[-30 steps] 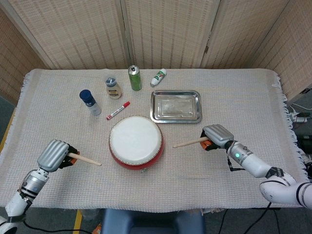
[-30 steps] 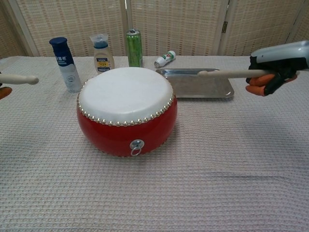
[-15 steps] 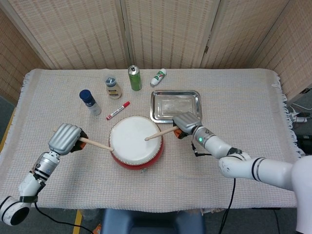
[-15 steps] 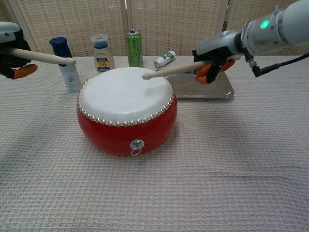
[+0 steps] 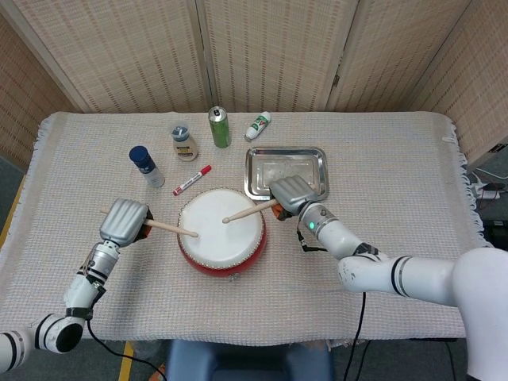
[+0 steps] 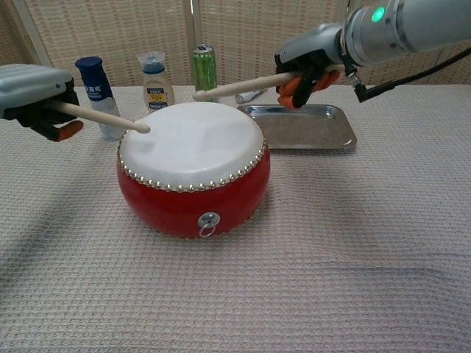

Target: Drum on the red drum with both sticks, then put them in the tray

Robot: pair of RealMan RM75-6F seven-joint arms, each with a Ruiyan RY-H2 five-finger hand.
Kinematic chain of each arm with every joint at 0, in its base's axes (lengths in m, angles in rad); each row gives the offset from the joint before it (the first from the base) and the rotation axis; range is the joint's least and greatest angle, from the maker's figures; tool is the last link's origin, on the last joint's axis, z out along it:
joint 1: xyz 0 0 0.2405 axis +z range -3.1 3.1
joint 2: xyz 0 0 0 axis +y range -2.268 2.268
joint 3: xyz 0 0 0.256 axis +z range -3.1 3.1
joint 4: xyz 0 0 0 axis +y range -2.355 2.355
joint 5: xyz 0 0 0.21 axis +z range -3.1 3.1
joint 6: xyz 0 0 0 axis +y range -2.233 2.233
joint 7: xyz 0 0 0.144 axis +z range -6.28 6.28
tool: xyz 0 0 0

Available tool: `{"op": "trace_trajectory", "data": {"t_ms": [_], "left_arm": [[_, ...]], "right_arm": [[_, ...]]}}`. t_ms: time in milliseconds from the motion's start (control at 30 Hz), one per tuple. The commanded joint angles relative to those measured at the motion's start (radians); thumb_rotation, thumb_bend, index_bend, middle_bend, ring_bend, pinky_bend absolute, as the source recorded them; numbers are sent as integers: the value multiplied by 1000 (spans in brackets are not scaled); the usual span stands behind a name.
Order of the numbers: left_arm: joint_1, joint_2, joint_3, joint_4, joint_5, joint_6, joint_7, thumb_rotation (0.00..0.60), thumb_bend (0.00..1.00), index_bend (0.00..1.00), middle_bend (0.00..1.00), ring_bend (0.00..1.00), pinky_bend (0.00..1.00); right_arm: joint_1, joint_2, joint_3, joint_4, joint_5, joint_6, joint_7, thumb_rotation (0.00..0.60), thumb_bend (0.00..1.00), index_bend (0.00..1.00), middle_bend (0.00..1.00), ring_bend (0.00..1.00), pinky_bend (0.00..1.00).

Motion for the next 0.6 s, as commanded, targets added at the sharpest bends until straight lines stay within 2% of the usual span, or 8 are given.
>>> {"op": "trace_trajectory", "data": {"t_ms": [33, 167, 300, 433, 533, 567, 600], "left_arm": [[-21, -60, 24, 44, -57, -7, 80, 600, 548, 1000, 1000, 1000, 1000], [-24, -48, 13, 16, -92, 13, 116, 600, 547, 1000, 1000, 1000, 1000], [-2, 7, -31, -66, -89, 68, 40, 600, 547, 1000, 1000, 1000, 1000], [6, 35, -46, -109, -74, 90, -1, 600, 547, 1000, 1000, 1000, 1000], [5, 36, -44, -112, -72, 88, -2, 600, 546, 1000, 1000, 1000, 1000], [-2, 28, -32, -108, -72, 73, 7, 600, 546, 1000, 1000, 1000, 1000], [-10, 8, -23, -91, -80, 61, 24, 600, 547, 1000, 1000, 1000, 1000]], "right_arm": [[-41, 58, 51, -49, -59, 11, 49, 600, 1000, 1000, 1000, 1000, 1000], [-46, 37, 28, -15, -60, -17, 25, 600, 1000, 1000, 1000, 1000, 1000], [-24, -37, -46, 60, -6, -52, -51, 600, 1000, 1000, 1000, 1000, 1000], [2, -103, -106, 120, 68, -62, -112, 600, 1000, 1000, 1000, 1000, 1000], [11, -117, -119, 132, 91, -60, -129, 600, 1000, 1000, 1000, 1000, 1000], [17, -120, -110, 130, 95, -46, -132, 600, 1000, 1000, 1000, 1000, 1000], [10, -104, -77, 103, 80, -19, -110, 600, 1000, 1000, 1000, 1000, 1000]]}}
